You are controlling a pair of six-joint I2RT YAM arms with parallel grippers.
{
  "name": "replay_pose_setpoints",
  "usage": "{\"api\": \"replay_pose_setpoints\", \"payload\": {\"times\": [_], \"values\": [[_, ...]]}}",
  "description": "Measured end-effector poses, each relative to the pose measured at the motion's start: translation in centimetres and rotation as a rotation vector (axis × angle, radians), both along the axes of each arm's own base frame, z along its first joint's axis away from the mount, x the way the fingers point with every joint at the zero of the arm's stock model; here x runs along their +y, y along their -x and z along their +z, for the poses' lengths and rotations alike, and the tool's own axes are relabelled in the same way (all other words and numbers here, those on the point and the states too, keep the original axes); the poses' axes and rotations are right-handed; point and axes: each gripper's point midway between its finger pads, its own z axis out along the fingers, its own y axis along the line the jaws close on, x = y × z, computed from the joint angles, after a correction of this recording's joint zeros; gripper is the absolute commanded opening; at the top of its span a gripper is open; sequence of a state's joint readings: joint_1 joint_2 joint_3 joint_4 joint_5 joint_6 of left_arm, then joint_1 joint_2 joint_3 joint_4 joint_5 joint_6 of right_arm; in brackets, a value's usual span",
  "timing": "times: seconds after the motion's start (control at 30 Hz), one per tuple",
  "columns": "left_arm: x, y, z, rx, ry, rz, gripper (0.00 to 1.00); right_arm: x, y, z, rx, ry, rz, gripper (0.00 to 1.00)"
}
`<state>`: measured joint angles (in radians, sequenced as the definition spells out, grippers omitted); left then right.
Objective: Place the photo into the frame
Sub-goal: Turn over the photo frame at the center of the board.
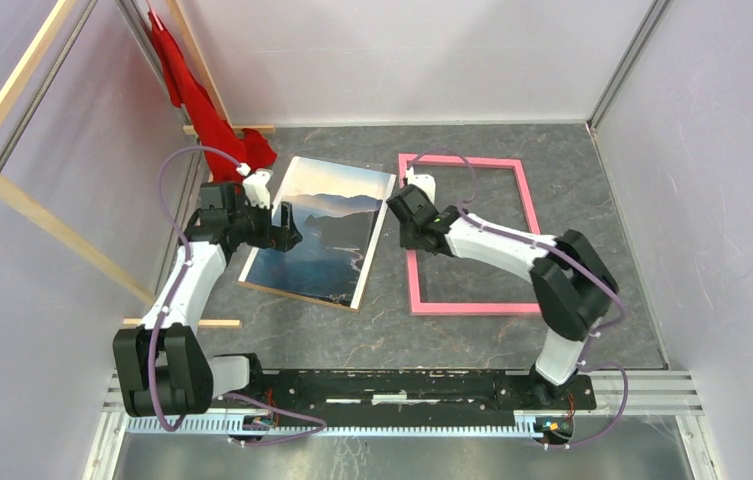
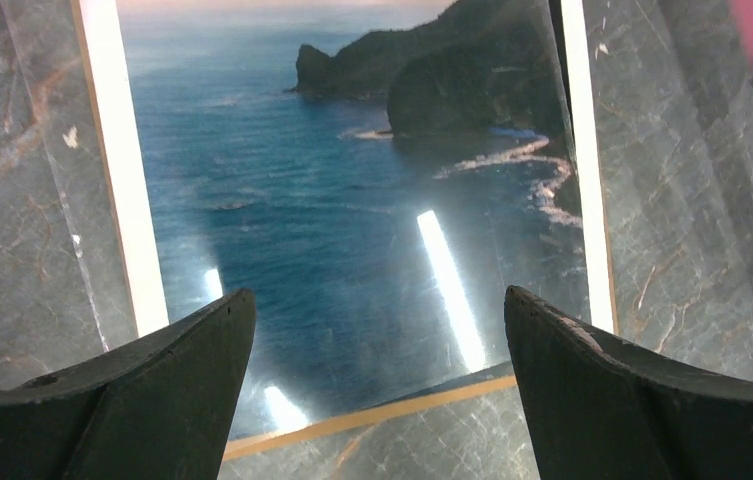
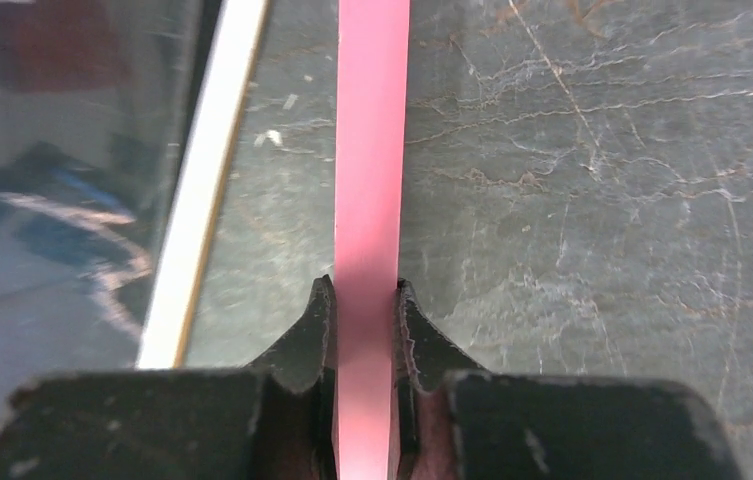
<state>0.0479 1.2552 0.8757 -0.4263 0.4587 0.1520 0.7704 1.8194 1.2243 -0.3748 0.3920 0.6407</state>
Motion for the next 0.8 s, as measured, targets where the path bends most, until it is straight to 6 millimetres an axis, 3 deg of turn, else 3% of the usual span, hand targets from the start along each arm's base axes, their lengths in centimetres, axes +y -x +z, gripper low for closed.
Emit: {"api": "replay_pose_setpoints", "payload": {"times": [0.13, 0.27, 0.47, 0.8], "values": [[-0.1, 1.3, -0.4, 0.008, -0.006, -0.009, 1.00, 0.4, 0.4, 5.2, -0.053, -0.114, -0.012, 0.00], [0.0, 2.3, -0.4, 0.026, -0.026, -0.038, 1.00, 1.8, 0.0, 11.8, -0.120, -0.240, -0.013, 0.00], [0.2, 2.0, 2.2, -0.001, -0.060, -0.076, 1.00, 5.6, -0.5, 19.7, -0.160, -0.464, 0.046, 0.00], [-1.0, 2.0, 3.4, -0.021, -0.008, -0.110, 1.00, 8.5, 2.7, 25.2, -0.057, -0.760, 0.098, 0.00]]}}
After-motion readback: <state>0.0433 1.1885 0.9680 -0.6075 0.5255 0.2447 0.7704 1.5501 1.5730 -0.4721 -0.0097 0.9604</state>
